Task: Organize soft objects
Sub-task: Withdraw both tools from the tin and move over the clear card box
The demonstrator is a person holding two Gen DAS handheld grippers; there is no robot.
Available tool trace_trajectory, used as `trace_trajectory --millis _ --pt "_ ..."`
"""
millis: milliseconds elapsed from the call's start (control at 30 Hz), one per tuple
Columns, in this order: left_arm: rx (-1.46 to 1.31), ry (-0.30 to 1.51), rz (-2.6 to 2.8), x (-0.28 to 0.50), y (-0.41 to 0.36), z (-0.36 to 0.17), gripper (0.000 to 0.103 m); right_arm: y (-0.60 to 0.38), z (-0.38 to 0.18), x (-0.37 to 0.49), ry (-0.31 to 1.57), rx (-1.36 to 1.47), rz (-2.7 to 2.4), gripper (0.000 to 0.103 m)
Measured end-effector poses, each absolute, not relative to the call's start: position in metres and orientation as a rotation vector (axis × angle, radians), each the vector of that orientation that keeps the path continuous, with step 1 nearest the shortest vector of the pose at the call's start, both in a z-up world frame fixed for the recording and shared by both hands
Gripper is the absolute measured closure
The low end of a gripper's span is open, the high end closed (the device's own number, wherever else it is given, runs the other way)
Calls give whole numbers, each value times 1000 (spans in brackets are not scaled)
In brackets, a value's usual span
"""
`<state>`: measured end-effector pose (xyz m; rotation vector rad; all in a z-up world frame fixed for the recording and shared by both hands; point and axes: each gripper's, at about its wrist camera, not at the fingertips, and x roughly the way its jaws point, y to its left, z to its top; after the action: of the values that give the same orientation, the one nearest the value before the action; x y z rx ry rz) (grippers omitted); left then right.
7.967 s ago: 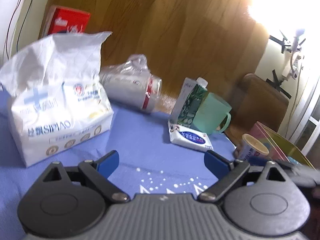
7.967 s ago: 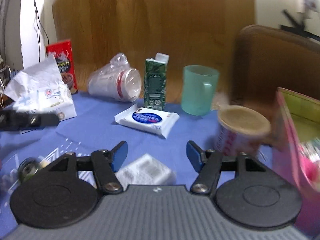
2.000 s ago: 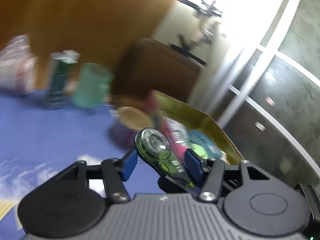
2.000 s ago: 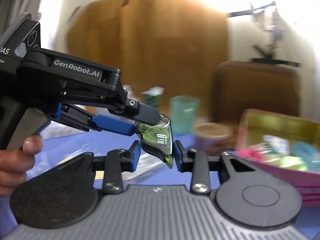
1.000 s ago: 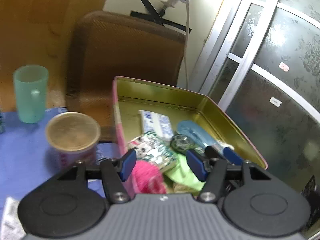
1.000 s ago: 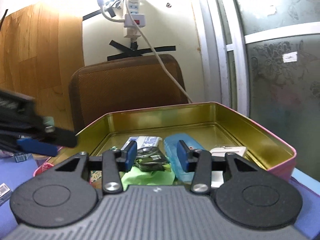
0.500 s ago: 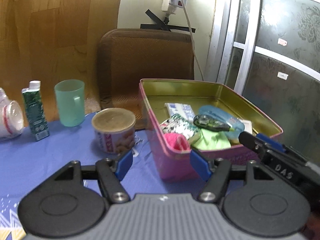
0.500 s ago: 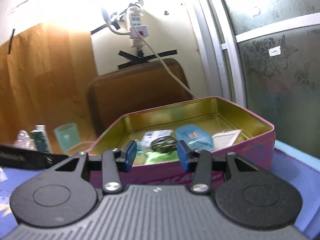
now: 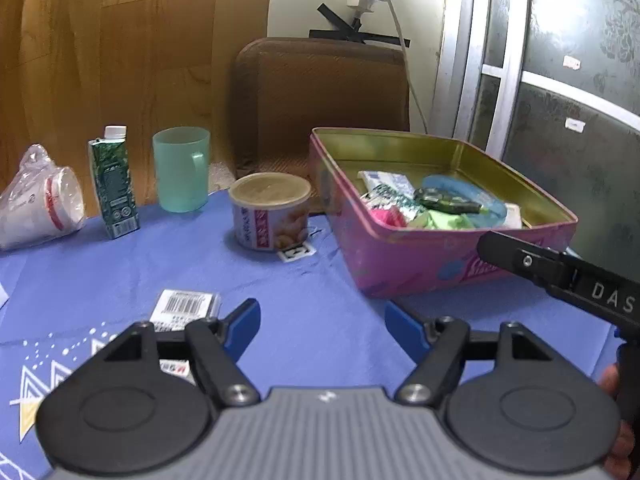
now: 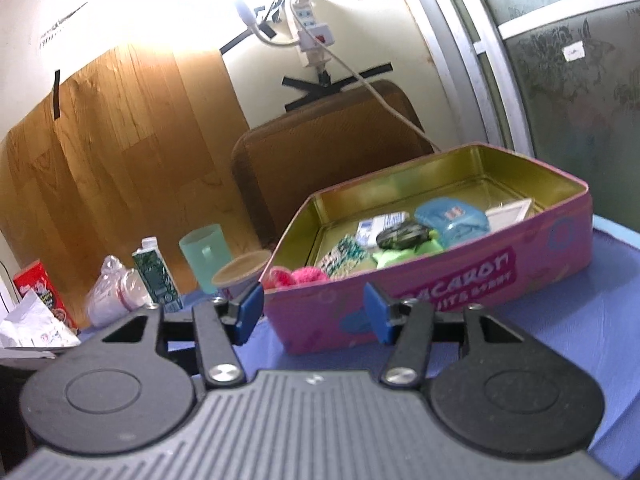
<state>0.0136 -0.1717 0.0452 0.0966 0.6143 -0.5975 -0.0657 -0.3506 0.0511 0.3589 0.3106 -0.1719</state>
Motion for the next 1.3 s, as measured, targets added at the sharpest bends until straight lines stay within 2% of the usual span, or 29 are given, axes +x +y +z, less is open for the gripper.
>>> trace_trajectory --millis 333,600,733,1300 --pt "106 627 -581 11 -158 30 29 -336 41 -65 382 378 -165 45" --pt "130 611 -572 5 -154 24 23 -327 45 -70 357 372 -172 45" --pt "144 598 -562 2 -152 21 15 -324 45 -71 355 366 -174 45" --pt "145 599 -501 1 -117 8 15 -310 35 -67 411 348 -148 44"
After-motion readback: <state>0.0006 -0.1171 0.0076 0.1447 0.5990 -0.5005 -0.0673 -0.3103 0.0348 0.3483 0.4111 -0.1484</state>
